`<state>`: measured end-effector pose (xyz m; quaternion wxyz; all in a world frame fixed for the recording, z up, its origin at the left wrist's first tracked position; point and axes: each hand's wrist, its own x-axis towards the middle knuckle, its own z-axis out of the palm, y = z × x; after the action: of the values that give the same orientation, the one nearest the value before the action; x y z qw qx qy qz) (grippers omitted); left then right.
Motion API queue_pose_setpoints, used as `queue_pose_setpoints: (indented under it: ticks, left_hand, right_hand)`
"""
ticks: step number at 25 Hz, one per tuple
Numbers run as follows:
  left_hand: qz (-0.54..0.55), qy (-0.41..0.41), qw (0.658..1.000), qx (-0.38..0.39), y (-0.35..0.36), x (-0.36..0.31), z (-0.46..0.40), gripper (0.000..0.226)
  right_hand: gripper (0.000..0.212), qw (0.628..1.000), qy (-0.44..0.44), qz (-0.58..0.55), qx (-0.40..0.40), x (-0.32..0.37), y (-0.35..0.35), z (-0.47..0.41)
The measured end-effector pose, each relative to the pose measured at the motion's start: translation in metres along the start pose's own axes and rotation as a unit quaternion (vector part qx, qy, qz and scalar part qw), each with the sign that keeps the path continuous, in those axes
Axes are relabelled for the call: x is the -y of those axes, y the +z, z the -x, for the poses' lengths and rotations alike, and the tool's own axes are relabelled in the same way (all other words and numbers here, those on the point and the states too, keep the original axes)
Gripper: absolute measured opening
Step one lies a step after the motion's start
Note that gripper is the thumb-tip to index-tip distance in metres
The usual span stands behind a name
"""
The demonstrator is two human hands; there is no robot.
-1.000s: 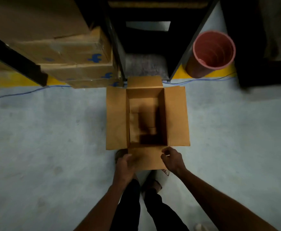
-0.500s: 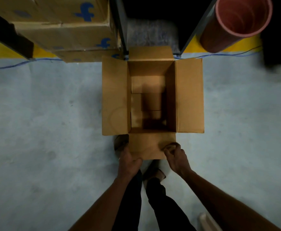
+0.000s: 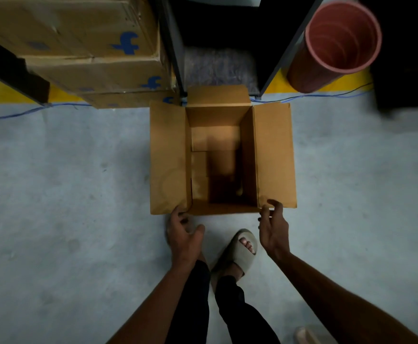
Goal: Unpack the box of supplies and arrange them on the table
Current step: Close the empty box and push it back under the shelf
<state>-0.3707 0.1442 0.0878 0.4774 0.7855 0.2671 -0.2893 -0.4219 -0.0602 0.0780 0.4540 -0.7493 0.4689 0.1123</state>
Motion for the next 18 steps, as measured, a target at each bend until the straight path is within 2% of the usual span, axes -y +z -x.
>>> queue_pose_setpoints:
  ticks: [2,4,7,9,11,13,16,18]
  left_hand:
    - [-0.027,0.042,0.999,0.019,0.006,-0.009,-0.005,0.090]
    - [-0.129,0.096,0.984,0.078,0.015,-0.016,-0.010,0.095]
    - [-0.330,0.159,0.920,0.140,0.025,-0.013,-0.023,0.091]
    - [-0.451,0.194,0.857,0.155,0.027,-0.003,-0.036,0.088]
    - [-0.562,0.221,0.779,0.170,0.028,0.003,-0.047,0.091]
    - [-0.616,0.215,0.733,0.194,0.031,0.004,-0.058,0.095]
    - [-0.638,0.193,0.709,0.228,0.033,0.006,-0.071,0.102]
    - [-0.635,0.176,0.711,0.246,0.032,0.005,-0.075,0.105]
  right_hand:
    - [0.040,0.999,-0.029,-0.018,-0.003,0.013,0.002,-0.007]
    - [0.045,0.996,-0.082,-0.002,0.024,0.017,0.010,-0.015]
    - [0.045,0.976,-0.187,0.071,0.083,0.010,0.026,-0.027]
    - [0.044,0.947,-0.244,0.170,0.124,-0.007,0.042,-0.039]
    - [0.052,0.923,-0.236,0.260,0.155,-0.019,0.054,-0.049]
    - [0.057,0.904,-0.209,0.332,0.173,-0.025,0.060,-0.060]
    - [0.059,0.885,-0.169,0.377,0.214,-0.022,0.064,-0.069]
    - [0.064,0.888,-0.122,0.370,0.246,-0.015,0.064,-0.069]
